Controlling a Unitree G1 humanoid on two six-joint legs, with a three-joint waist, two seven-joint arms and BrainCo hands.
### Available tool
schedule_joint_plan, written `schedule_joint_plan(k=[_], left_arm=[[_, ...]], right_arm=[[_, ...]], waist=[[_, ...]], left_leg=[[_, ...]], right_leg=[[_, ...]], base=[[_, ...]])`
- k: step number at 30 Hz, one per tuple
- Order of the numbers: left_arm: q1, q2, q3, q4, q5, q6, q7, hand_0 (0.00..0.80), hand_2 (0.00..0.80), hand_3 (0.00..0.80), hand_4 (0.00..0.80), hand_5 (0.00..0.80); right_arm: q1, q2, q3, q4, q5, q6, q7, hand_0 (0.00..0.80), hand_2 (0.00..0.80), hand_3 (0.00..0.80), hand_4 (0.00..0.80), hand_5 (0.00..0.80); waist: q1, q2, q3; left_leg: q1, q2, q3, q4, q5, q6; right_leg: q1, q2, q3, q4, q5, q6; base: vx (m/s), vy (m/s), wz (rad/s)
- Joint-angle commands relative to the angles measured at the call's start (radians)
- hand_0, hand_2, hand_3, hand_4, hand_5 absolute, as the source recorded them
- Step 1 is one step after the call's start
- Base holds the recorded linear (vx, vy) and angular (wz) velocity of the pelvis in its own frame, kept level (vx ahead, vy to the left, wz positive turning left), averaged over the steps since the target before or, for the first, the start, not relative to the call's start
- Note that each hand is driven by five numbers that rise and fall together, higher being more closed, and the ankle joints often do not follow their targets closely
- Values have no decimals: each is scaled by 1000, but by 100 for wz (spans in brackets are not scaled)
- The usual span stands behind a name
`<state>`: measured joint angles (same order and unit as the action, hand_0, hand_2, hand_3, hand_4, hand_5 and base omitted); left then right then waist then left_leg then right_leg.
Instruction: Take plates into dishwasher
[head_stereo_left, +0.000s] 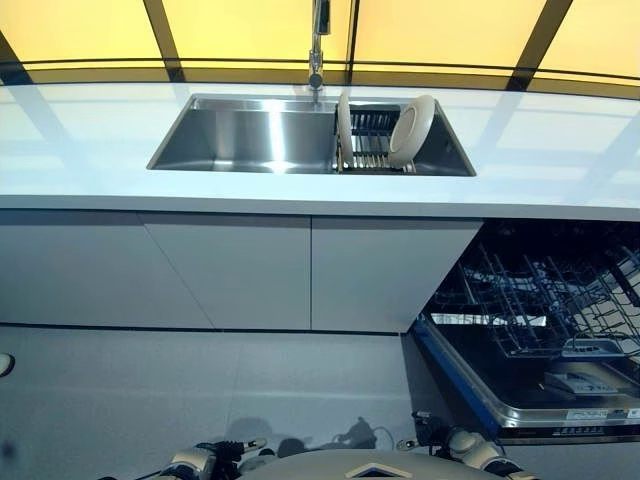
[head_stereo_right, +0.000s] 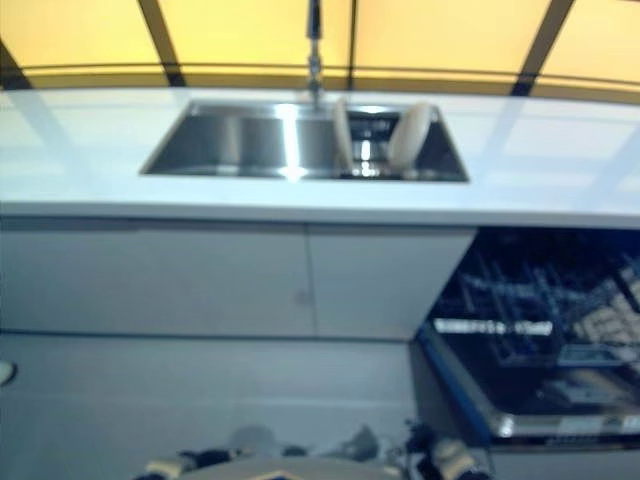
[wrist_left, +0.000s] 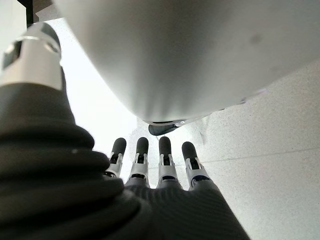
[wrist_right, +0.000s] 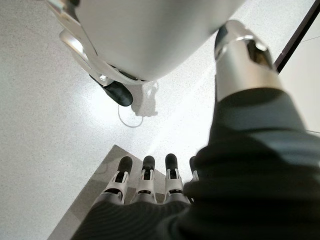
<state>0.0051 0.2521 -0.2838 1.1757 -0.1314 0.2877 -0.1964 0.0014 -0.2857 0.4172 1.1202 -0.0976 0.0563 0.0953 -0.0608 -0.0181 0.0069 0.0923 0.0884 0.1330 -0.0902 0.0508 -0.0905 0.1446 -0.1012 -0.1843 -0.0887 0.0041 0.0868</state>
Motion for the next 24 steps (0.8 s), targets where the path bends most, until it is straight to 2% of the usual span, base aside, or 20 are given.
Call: schedule_joint_plan(k=[1,8,24], left_arm=[[-69,-20,-22,61,16,-20,-3,0,0,0,0,0],[-57,-21,-22,58,15,-43,-14,0,0,0,0,0],[-70,-16,-30,59,29,-20,-9,0,0,0,0,0]], right_arm=[[-66,9,17,43,-20,6,0,0,0,0,0,0],[-62,4,10,42,-16,-1,-6,0,0,0,0,0],[-68,6,15,47,-26,7,-12,0,0,0,0,0]], waist=[[21,-3,29],[21,-4,34],[18,1,36]], left_leg=[[18,-59,26,24,-88,76],[19,-55,28,25,-89,75],[21,-49,24,28,-88,74]], right_leg=[[-56,29,-18,65,-27,19],[-55,31,-16,66,-27,19],[-53,38,-12,74,-39,9]], base=[[0,0,0],[0,0,0],[0,0,0]])
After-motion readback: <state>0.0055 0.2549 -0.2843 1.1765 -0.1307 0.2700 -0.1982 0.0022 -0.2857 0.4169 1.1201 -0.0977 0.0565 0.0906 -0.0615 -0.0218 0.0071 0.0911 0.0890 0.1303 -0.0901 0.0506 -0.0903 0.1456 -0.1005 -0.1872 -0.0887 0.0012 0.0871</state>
